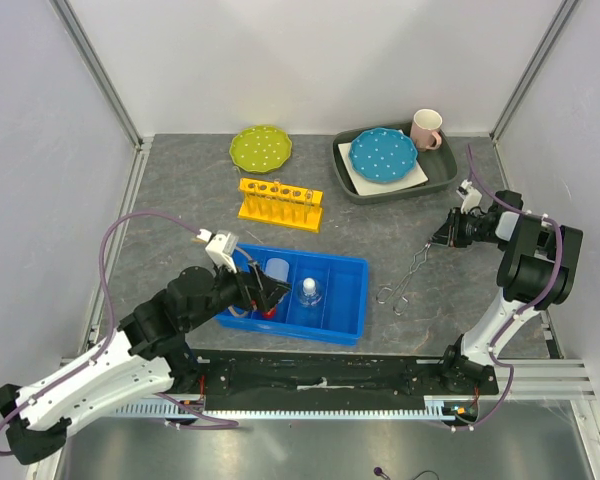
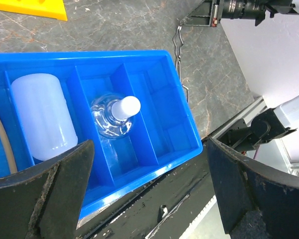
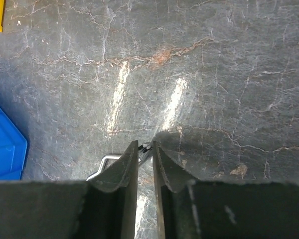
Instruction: Organize the chemistry lab equipment
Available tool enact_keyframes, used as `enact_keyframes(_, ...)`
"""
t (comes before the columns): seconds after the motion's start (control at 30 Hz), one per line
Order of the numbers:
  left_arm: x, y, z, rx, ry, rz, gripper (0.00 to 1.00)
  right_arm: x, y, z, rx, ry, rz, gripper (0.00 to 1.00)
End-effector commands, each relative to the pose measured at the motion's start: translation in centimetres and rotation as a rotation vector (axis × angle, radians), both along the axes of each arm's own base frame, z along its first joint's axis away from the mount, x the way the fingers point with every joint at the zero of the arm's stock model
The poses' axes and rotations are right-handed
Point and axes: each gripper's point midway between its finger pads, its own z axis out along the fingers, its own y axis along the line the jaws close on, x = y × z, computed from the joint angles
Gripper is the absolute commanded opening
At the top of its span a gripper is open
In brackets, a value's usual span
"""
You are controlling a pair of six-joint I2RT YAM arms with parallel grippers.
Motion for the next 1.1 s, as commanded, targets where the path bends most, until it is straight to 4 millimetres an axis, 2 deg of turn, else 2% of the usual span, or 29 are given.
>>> enact_keyframes(0.0, 0.2, -1.5, 3.5, -0.067, -0.064, -0.049, 0.99, 0.5, 0.2, 0.5, 0.012, -0.028, 0.02, 0.19)
enact_keyframes(0.13, 0.3, -3.0, 3.4, -0.054, -0.045, -0.096, 0.99, 0.6, 0.3, 1.5, 0.011, -0.063, 0.035, 0.12)
enact_keyframes(0.23, 0.3, -4.1, 3.9, -0.054, -0.042, -0.136, 0.99, 0.7, 0.6, 3.1, 0.019, -0.11, 0.05, 0.09)
enact_keyframes(0.3, 0.2, -5.3, 3.3, -0.033, -0.016, -0.18, 0.99, 0.6, 0.8, 3.8, 0.024, -0.129, 0.056, 0.07)
enact_keyframes(0.33, 0.3, -5.8, 4.1, -0.04, -0.025, -0.194, 0.99, 0.5, 1.0, 4.8, 0.03, -0.15, 0.061, 0.06)
enact_keyframes(0.37, 0.7, -6.6, 3.4, -0.014, -0.004, -0.209, 0.99, 0.5, 1.2, 5.4, 0.032, -0.164, 0.066, 0.06)
enact_keyframes(0.4, 0.5, -7.2, 3.5, -0.009, -0.001, -0.238, 0.99, 0.3, 1.4, 6.0, 0.04, -0.171, 0.07, 0.06)
enact_keyframes(0.43, 0.8, -7.8, 4.4, -0.014, -0.008, -0.251, 0.99, 0.2, 1.5, 7.2, 0.043, -0.2, 0.077, 0.06)
enact_keyframes(0.5, 1.1, -9.4, 3.5, 0.024, 0.023, -0.301, 0.99, 0.1, 1.9, 8.8, 0.053, -0.231, 0.091, 0.06)
enact_keyframes(0.53, 1.4, -10.2, 4.8, 0.011, 0.006, -0.318, 0.99, -0.2, 2.1, 10.1, 0.05, -0.256, 0.097, 0.06)
enact_keyframes(0.57, 1.4, -10.8, 5.0, 0.015, 0.006, -0.338, 0.99, -0.4, 2.5, 10.9, 0.064, -0.272, 0.109, 0.06)
enact_keyframes(0.6, 1.7, -11.9, 3.8, 0.046, 0.032, -0.371, 0.98, -0.7, 2.6, 11.6, 0.066, -0.28, 0.114, 0.06)
enact_keyframes(0.63, 2.0, -12.7, 5.0, 0.035, 0.015, -0.386, 0.98, -0.9, 2.8, 13.0, 0.057, -0.315, 0.124, 0.06)
enact_keyframes(0.67, 2.3, -13.4, 4.8, 0.043, 0.019, -0.402, 0.98, -1.2, 3.0, 13.7, 0.06, -0.327, 0.132, 0.05)
enact_keyframes(0.7, 2.4, -14.4, 3.8, 0.071, 0.033, -0.44, 0.96, -1.5, 3.2, 14.5, 0.06, -0.336, 0.141, 0.06)
enact_keyframes(0.73, 2.9, -15.2, 4.6, 0.065, 0.016, -0.453, 0.96, -1.8, 3.4, 15.6, 0.05, -0.365, 0.151, 0.05)
enact_keyframes(0.83, 3.8, -17.4, 4.4, 0.073, 0.003, -0.505, 0.95, -2.9, 4.0, 18.0, 0.047, -0.406, 0.186, 0.05)
enact_keyframes(1.0, 6.2, -20.1, 3.6, 0.1, -0.048, -0.521, 0.95, -4.1, 4.8, 20.6, 0.05, -0.448, 0.215, 0.05)
enact_keyframes(1.03, 6.7, -20.7, 4.3, 0.097, -0.076, -0.522, 0.95, -4.4, 5.0, 21.3, 0.049, -0.471, 0.223, 0.05)
enact_keyframes(1.07, 7.3, -21.3, 3.1, 0.119, -0.072, -0.522, 0.95, -4.5, 5.1, 21.6, 0.05, -0.477, 0.223, 0.05)
